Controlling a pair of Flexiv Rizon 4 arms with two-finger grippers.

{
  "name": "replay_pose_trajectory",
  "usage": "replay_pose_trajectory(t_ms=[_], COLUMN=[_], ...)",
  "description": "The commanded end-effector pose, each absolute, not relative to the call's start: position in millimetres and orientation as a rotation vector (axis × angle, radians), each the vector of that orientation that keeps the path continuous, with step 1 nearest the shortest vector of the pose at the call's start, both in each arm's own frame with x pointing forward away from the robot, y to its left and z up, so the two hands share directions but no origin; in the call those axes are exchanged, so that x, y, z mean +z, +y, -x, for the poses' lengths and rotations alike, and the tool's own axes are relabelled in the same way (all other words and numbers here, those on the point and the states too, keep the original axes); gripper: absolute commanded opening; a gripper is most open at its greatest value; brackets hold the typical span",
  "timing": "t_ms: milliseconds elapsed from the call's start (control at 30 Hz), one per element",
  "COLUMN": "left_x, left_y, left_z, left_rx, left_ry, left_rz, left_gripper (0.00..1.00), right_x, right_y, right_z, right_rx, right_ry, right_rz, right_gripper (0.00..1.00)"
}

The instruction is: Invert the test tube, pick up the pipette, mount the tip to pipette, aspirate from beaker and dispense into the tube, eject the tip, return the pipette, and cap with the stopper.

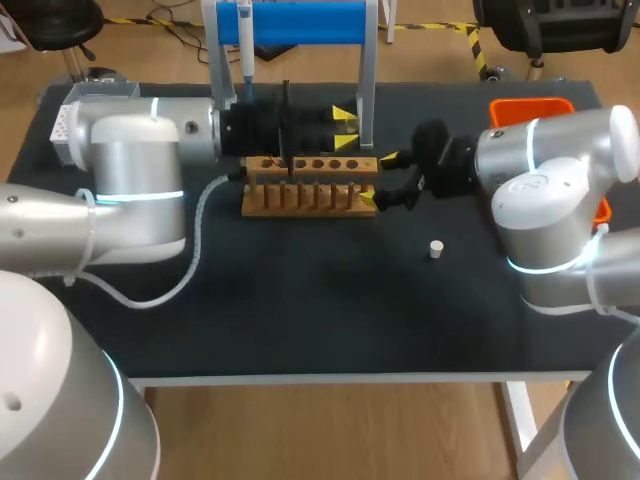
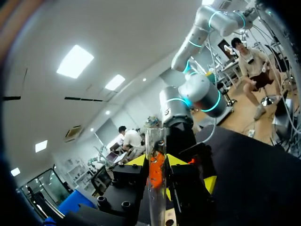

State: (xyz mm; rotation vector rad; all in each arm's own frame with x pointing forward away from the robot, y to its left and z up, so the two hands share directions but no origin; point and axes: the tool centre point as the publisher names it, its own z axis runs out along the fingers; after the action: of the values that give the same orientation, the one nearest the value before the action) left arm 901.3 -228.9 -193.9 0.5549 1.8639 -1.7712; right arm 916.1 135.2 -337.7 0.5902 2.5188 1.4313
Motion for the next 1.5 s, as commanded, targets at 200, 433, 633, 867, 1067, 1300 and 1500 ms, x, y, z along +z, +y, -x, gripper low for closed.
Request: replay_pose_trajectory(t_ms=[200, 433, 633, 867, 1067, 1300, 1500], left_x=[-189.7, -189.7, -189.7, -189.7, -184.9, -184.8, -180.0], left_y=[-215.8, -215.8, -215.8, -215.8, -207.4, -202.2, -201.8], left_z=[-916.1, -916.1, -916.1, -916.1, -925.3, -932.6, -940.2], left_rx=[-1.692, -1.692, -1.692, -1.692, -1.916, -2.13, -2.223], left_ry=[1.939, 1.939, 1.939, 1.939, 1.903, 2.008, 2.098], left_rz=[-0.591, -0.591, -0.591, -0.591, -0.466, -0.227, -0.085], left_gripper=[0.0, 0.0, 0.0, 0.0, 0.0, 0.0, 0.0], right_x=[-337.0, -337.0, -337.0, -337.0, -337.0, -337.0, -337.0], right_y=[134.5, 134.5, 134.5, 134.5, 134.5, 134.5, 134.5], right_z=[-916.0, -916.0, -916.0, -916.0, -916.0, -916.0, -916.0], right_rx=[1.43, 1.43, 1.43, 1.43, 1.43, 1.43, 1.43], right_ry=[2.522, 2.522, 2.522, 2.522, 2.522, 2.522, 2.522], right_rz=[-0.59, -0.59, -0.59, -0.59, -0.59, -0.59, -0.59], right_gripper=[1.0, 1.0, 1.0, 1.0, 1.0, 1.0, 1.0])
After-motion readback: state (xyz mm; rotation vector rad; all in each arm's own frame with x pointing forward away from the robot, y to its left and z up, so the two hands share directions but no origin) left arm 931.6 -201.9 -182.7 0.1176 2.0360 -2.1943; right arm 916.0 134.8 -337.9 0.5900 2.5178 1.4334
